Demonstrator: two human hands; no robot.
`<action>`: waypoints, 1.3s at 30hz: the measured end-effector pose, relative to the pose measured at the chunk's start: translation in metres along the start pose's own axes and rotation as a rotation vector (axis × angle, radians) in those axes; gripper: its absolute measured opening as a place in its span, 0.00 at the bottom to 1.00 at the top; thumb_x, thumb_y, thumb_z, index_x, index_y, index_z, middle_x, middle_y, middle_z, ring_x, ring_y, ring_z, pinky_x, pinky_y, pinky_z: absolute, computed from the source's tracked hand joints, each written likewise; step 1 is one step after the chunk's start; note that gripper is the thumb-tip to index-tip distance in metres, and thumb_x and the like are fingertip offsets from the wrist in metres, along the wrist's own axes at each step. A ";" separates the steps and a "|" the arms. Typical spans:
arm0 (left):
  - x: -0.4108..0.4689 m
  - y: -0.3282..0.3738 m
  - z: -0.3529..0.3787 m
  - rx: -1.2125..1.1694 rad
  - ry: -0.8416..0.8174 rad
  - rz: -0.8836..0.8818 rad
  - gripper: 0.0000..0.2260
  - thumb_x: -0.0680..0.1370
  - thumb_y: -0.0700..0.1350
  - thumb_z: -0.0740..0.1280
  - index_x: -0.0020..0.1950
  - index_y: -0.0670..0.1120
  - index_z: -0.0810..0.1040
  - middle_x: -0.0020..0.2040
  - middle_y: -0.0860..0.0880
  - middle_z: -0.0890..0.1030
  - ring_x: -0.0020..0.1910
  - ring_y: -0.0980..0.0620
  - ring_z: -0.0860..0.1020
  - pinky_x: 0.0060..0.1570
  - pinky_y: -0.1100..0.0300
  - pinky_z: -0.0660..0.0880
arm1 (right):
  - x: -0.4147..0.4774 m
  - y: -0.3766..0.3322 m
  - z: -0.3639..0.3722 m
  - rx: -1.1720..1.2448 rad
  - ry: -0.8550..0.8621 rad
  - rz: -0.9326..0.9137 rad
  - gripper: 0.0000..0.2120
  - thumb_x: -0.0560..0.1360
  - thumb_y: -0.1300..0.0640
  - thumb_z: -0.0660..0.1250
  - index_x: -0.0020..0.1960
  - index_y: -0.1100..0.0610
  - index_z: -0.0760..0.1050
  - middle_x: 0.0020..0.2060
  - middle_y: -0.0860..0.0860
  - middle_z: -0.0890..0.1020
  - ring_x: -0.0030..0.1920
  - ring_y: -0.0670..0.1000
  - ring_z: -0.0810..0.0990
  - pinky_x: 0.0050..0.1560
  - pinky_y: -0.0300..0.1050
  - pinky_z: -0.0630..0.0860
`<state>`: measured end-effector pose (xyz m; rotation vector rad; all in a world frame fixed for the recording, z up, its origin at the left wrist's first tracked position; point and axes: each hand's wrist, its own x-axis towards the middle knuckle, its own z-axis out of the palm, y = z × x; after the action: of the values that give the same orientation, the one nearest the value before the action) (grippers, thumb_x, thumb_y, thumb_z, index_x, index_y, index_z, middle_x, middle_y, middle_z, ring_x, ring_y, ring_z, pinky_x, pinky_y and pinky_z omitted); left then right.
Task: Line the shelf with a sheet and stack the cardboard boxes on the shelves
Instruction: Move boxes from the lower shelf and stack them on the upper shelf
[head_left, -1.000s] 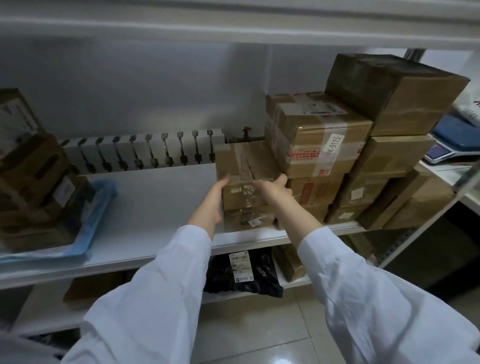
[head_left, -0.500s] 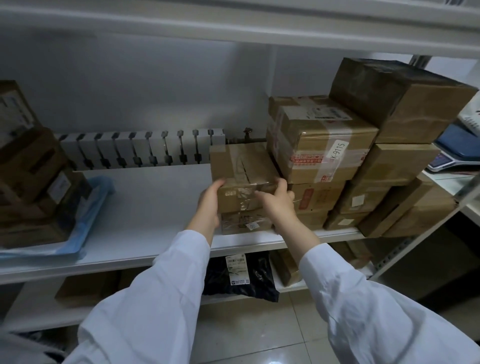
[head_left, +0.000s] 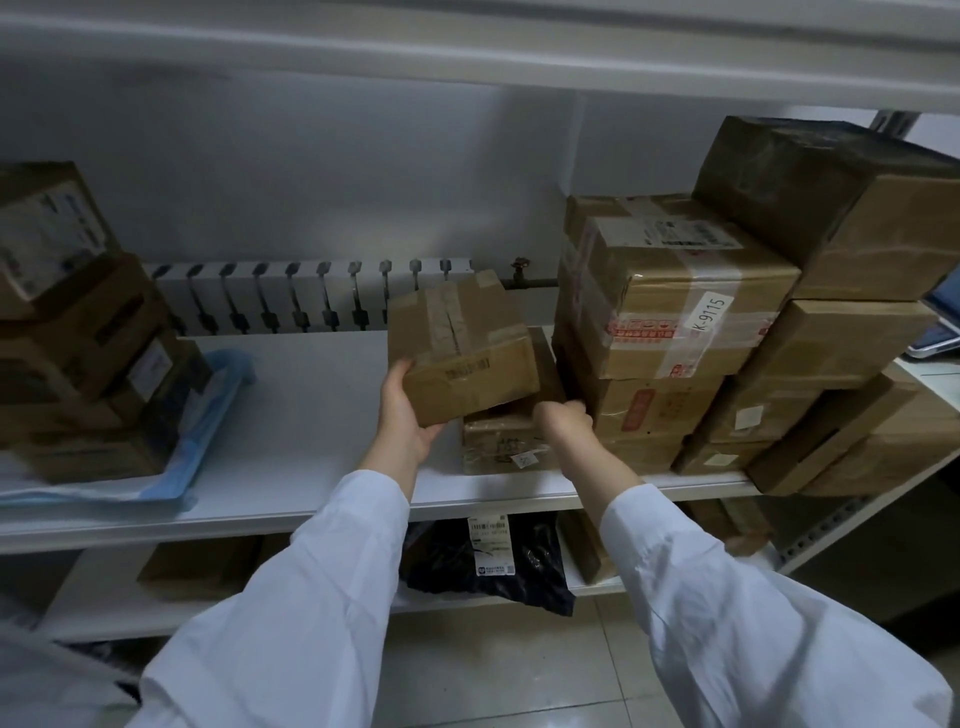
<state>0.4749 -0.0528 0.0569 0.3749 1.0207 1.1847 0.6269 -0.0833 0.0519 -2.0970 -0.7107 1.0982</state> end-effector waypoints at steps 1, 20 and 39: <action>0.001 0.000 0.000 -0.003 -0.012 -0.014 0.11 0.77 0.53 0.63 0.52 0.48 0.76 0.49 0.44 0.80 0.47 0.46 0.79 0.50 0.51 0.77 | 0.002 0.000 0.001 0.002 0.005 0.002 0.28 0.77 0.56 0.58 0.74 0.60 0.55 0.70 0.60 0.62 0.68 0.63 0.65 0.68 0.57 0.66; 0.010 0.006 -0.018 0.259 -0.026 -0.128 0.20 0.73 0.62 0.62 0.55 0.49 0.77 0.50 0.45 0.81 0.51 0.43 0.78 0.52 0.49 0.69 | 0.016 0.023 0.012 0.464 -0.194 0.090 0.45 0.65 0.42 0.70 0.76 0.55 0.54 0.71 0.57 0.67 0.70 0.60 0.66 0.71 0.58 0.62; -0.052 0.075 -0.063 0.335 -0.080 -0.134 0.25 0.71 0.64 0.63 0.59 0.48 0.73 0.57 0.39 0.78 0.59 0.34 0.74 0.66 0.36 0.59 | -0.069 0.004 0.007 0.415 -0.352 0.046 0.22 0.70 0.41 0.67 0.51 0.59 0.80 0.35 0.57 0.85 0.41 0.58 0.82 0.44 0.51 0.80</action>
<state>0.3791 -0.0867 0.1016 0.6028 1.1575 0.8715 0.5865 -0.1332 0.0797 -1.5953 -0.5369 1.5171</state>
